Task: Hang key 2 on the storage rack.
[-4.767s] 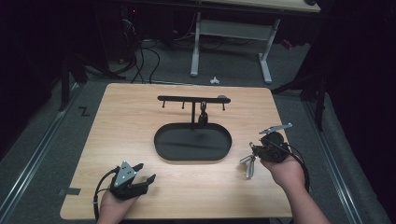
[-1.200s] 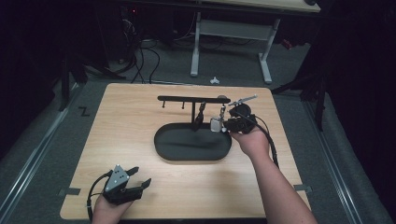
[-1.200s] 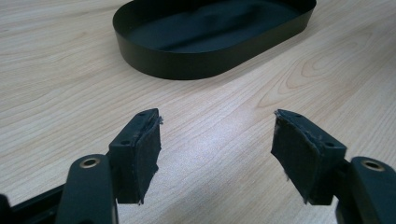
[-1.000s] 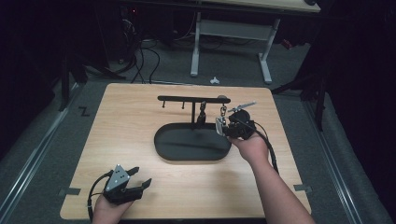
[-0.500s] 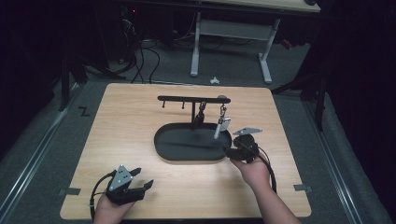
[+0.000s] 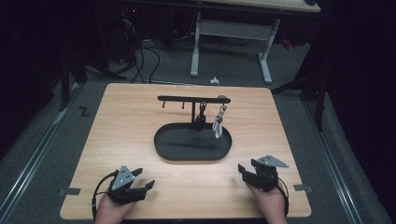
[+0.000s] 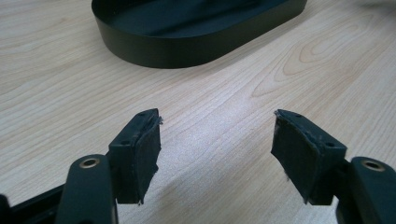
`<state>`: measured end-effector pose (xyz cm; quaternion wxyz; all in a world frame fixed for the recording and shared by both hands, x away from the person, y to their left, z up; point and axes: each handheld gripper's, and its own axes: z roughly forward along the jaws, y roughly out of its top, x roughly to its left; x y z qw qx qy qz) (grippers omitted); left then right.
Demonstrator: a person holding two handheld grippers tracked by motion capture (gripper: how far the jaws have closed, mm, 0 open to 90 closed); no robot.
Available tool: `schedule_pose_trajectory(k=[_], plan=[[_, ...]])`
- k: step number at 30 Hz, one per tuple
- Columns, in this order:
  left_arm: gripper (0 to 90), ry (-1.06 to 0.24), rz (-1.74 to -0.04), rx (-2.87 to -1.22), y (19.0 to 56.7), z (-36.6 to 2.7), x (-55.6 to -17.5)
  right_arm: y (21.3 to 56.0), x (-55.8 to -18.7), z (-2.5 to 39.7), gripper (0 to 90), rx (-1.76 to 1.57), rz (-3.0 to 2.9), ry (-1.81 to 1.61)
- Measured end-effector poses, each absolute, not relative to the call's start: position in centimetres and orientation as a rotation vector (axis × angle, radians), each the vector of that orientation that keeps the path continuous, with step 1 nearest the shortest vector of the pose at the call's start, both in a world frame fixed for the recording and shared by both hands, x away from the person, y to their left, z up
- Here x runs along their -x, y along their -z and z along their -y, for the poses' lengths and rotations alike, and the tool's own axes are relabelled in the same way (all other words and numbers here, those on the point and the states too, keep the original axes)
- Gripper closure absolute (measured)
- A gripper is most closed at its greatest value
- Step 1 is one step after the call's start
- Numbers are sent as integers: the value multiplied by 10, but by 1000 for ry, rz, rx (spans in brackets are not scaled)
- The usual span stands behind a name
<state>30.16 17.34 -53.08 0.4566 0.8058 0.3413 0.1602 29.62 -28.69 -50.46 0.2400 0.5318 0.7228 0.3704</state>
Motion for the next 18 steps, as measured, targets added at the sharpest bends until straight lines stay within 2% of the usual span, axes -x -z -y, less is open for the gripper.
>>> schedule_pose_trajectory(k=[3,4,6,18], plan=[[332,-391,-851,-1956,530,-175,-301,520,-269,295,371,-1467,-1942,-1049],[332,-387,-854,-1944,529,-175,-301,517,-269,296,336,-1476,-1978,-1049],[332,-397,-850,-1944,528,-173,-301,508,-265,297,360,-1391,-1926,-1027],[332,-416,-829,-1961,526,-169,-298,515,-272,288,335,-1332,-1978,-1051]])
